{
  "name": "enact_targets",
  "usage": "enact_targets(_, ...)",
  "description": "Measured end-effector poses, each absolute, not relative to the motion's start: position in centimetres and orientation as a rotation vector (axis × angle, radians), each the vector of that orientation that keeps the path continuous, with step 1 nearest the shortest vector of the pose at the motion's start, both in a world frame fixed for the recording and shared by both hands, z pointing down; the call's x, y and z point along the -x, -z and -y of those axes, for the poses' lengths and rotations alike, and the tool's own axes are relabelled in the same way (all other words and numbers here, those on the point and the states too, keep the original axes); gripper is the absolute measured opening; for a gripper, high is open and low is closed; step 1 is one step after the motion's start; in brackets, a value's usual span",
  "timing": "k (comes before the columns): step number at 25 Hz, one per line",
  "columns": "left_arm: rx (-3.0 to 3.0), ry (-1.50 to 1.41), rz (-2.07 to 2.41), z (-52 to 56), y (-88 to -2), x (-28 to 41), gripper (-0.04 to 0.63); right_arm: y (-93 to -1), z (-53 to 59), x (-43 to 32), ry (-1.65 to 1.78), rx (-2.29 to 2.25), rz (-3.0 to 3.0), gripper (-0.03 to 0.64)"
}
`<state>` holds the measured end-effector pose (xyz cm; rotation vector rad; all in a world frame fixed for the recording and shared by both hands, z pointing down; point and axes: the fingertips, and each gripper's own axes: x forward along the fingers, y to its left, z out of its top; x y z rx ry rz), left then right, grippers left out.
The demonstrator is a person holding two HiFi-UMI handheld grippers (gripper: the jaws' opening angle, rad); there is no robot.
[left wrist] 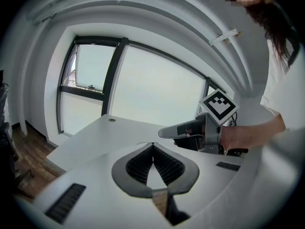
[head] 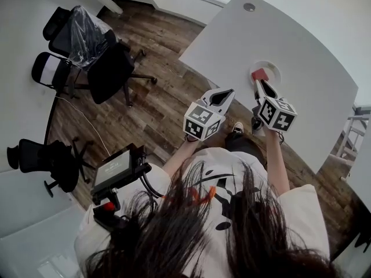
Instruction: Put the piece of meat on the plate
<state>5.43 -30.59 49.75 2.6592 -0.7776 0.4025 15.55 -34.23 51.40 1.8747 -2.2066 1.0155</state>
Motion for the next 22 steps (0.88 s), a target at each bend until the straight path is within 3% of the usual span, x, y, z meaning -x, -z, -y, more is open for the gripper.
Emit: enact_targets(22, -2.683, -0.328, 0.570, 14.8, -48.5, 2.4, 0.006, -49.6, 14.4, -5.3, -1.007, -2.012, 2.151, 0.083)
